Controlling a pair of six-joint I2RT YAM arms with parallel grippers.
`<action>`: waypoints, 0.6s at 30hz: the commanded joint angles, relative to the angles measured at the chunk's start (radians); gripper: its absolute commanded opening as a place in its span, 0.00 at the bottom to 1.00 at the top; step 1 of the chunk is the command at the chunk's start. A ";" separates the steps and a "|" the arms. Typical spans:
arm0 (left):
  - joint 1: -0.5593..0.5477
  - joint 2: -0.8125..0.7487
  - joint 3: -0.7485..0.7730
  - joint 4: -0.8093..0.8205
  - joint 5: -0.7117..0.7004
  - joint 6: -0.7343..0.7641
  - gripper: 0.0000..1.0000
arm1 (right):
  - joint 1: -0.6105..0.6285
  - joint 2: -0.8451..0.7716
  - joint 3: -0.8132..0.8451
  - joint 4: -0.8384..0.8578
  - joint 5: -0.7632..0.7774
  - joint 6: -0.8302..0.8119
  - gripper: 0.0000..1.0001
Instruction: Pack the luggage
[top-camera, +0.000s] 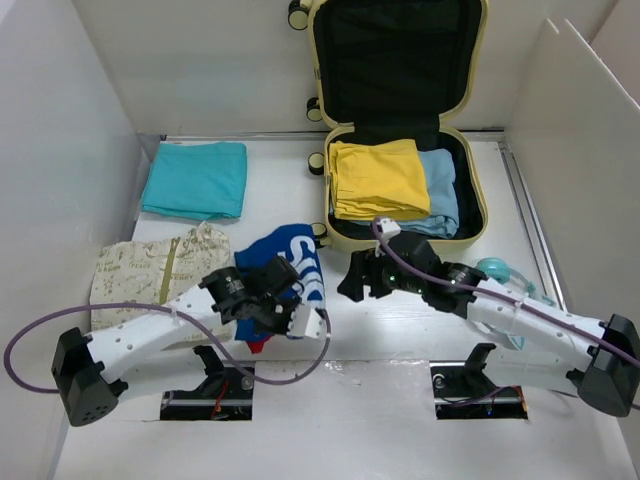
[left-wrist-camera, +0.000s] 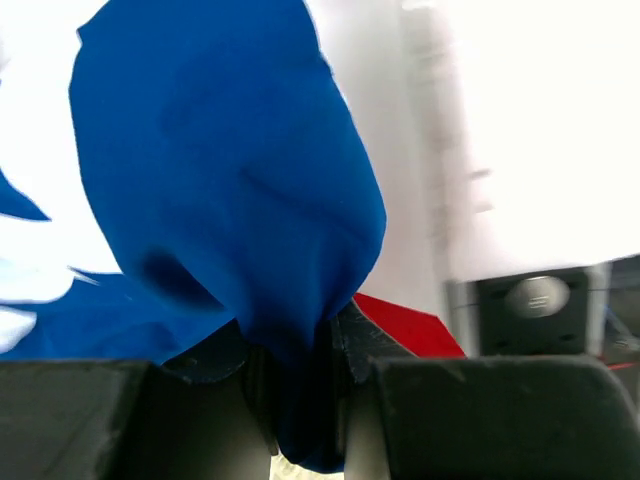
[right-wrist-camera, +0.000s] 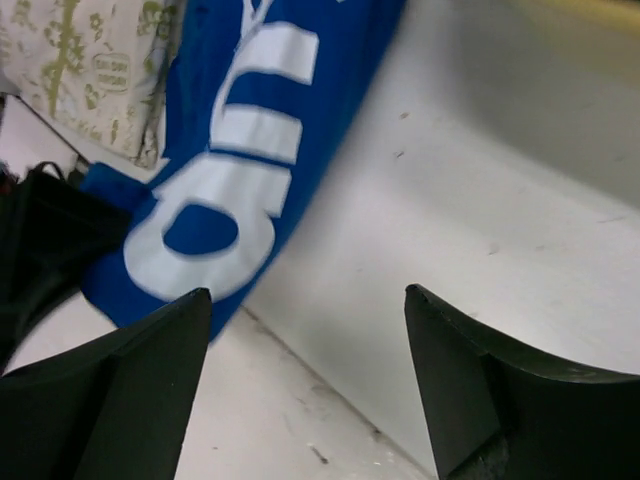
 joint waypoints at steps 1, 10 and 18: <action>-0.114 -0.014 -0.048 0.015 0.005 -0.129 0.00 | 0.055 0.024 -0.074 0.199 -0.008 0.200 0.83; -0.114 0.005 -0.035 0.017 0.002 -0.117 1.00 | 0.090 0.223 -0.053 0.321 -0.019 0.145 0.88; -0.033 -0.026 0.073 -0.041 0.043 -0.117 1.00 | 0.102 0.340 -0.145 0.522 -0.022 0.265 0.93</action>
